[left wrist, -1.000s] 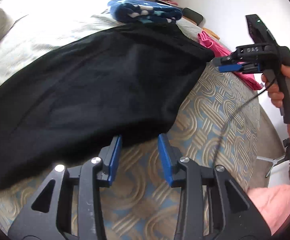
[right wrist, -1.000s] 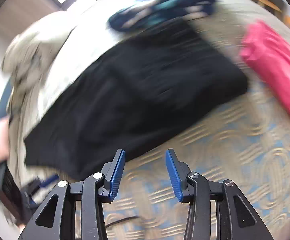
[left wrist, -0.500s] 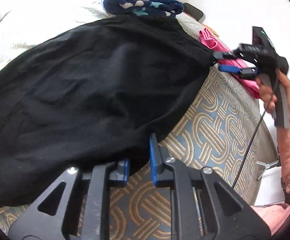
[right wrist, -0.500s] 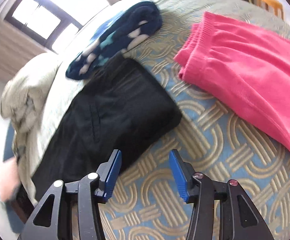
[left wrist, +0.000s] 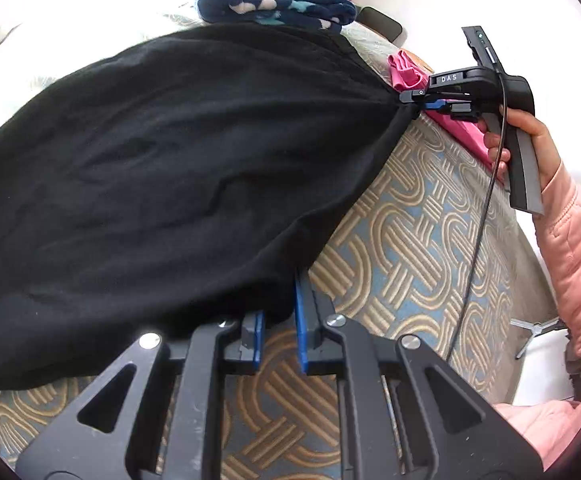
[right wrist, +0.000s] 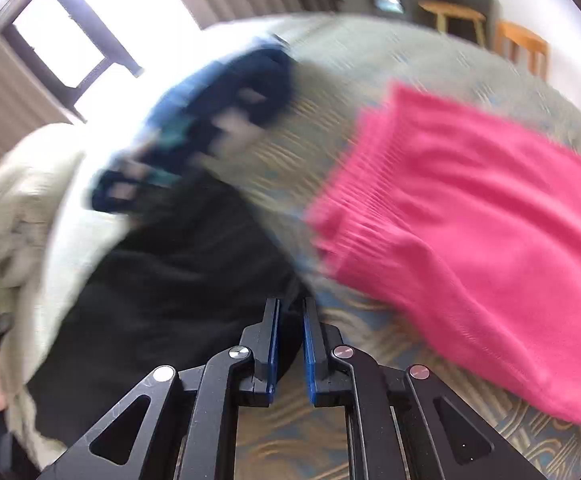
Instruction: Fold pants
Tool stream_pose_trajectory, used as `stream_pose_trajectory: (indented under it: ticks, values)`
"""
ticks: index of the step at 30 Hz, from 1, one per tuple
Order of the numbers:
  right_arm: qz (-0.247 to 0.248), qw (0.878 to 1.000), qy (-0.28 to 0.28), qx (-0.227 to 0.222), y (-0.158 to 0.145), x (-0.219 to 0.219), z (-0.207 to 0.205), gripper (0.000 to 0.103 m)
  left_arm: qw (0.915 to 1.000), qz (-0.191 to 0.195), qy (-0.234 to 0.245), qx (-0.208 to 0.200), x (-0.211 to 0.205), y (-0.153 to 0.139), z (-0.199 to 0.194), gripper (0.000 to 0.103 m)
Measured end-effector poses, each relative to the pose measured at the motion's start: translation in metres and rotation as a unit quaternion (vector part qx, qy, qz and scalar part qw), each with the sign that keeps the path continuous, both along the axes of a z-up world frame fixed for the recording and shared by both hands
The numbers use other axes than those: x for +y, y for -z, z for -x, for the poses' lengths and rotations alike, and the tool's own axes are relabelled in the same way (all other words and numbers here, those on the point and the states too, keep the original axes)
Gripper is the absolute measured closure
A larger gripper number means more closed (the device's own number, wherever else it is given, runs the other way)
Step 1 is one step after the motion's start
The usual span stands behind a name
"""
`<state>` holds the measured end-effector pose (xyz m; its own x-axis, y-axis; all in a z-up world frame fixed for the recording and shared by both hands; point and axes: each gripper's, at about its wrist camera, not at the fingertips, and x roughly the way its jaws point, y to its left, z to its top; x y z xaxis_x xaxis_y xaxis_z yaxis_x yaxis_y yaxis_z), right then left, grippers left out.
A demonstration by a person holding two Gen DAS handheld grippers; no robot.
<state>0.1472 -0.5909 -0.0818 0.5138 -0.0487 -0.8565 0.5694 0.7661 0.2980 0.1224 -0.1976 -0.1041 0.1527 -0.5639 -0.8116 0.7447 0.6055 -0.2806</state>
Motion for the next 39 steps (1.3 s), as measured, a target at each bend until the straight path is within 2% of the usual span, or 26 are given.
stream_pose_trajectory:
  ticks: [3, 4, 6, 7, 9, 10, 11, 14, 19, 21, 22, 23, 25, 26, 28, 30, 31, 32, 34, 35, 39]
  values:
    - [0.081, 0.996, -0.038, 0.011, -0.016, 0.018, -0.002, 0.083, 1.0000, 0.003, -0.003, 0.004, 0.000, -0.002, 0.001, 0.089]
    - [0.101, 0.993, -0.047, 0.028, -0.021, 0.021, -0.004, 0.076, 1.0000, 0.001, -0.001, 0.002, 0.000, -0.002, 0.002, 0.089]
    - [0.133, 0.988, -0.055, 0.053, -0.035, 0.022, -0.006, 0.075, 1.0000, -0.004, 0.004, -0.006, -0.001, -0.002, 0.005, 0.089]
    - [0.134, 0.988, -0.060, 0.043, -0.044, 0.021, -0.006, 0.072, 0.9999, -0.007, 0.005, -0.010, -0.002, -0.003, 0.006, 0.089]
    - [0.108, 0.990, -0.087, 0.009, -0.061, 0.018, -0.012, 0.055, 0.9998, -0.010, 0.006, -0.014, -0.003, -0.001, 0.008, 0.089]
    - [0.094, 0.990, -0.101, -0.003, -0.065, 0.016, -0.016, 0.043, 0.9998, -0.011, 0.006, -0.014, -0.003, -0.001, 0.008, 0.089]
    - [0.081, 0.989, -0.120, -0.011, -0.067, 0.017, -0.030, 0.039, 0.9999, -0.010, 0.005, -0.011, -0.003, 0.000, 0.007, 0.089]
    - [0.061, 0.987, -0.151, -0.014, -0.058, 0.012, -0.072, 0.039, 0.9999, -0.010, 0.002, -0.005, -0.004, 0.000, 0.005, 0.089]
    - [0.040, 0.987, -0.153, -0.002, -0.027, 0.007, -0.132, 0.038, 0.9998, -0.019, 0.005, -0.008, -0.010, 0.001, 0.004, 0.089]
    - [0.027, 0.988, -0.150, 0.031, -0.013, 0.012, -0.146, 0.070, 0.9998, -0.019, 0.004, -0.007, -0.011, 0.001, 0.003, 0.089]
    - [0.035, 0.990, -0.136, 0.028, -0.014, 0.014, -0.149, 0.077, 0.9998, -0.018, 0.005, -0.006, -0.011, 0.001, 0.004, 0.089]
    - [0.057, 0.990, -0.130, 0.020, -0.020, 0.017, -0.150, 0.081, 0.9998, -0.017, 0.007, -0.005, -0.011, 0.001, 0.004, 0.089]
    - [0.101, 0.990, -0.100, 0.012, -0.024, 0.013, -0.154, 0.082, 0.9997, -0.014, 0.019, -0.001, -0.012, 0.003, 0.008, 0.089]
    - [0.087, 0.992, -0.087, 0.015, -0.019, 0.006, -0.159, 0.081, 0.9996, -0.019, 0.020, -0.008, -0.013, 0.003, 0.010, 0.089]
    - [0.064, 0.992, -0.104, 0.033, -0.008, 0.002, -0.167, 0.079, 0.9996, -0.020, 0.018, -0.010, -0.014, 0.004, 0.010, 0.089]
    - [0.101, 0.986, -0.127, 0.042, -0.011, 0.009, -0.166, 0.069, 0.9998, -0.015, 0.015, -0.002, -0.013, 0.004, 0.007, 0.089]
    - [0.115, 0.984, -0.131, 0.046, -0.014, 0.013, -0.163, 0.059, 0.9998, -0.012, 0.014, 0.002, -0.013, 0.004, 0.006, 0.089]
    - [0.125, 0.982, -0.132, 0.044, -0.020, 0.015, -0.156, 0.050, 0.9998, -0.011, 0.013, 0.006, -0.012, 0.003, 0.004, 0.089]
    - [0.129, 0.982, -0.131, 0.033, -0.031, 0.015, -0.139, 0.041, 0.9998, -0.011, 0.013, 0.008, -0.011, 0.001, 0.002, 0.089]
    - [0.122, 0.983, -0.131, 0.029, -0.035, 0.015, -0.126, 0.038, 0.9998, -0.008, 0.012, 0.011, -0.009, -0.001, 0.001, 0.089]
    - [0.072, 0.987, -0.141, 0.041, -0.033, 0.014, -0.073, 0.037, 0.9984, 0.027, -0.014, 0.047, 0.003, -0.004, -0.011, 0.085]
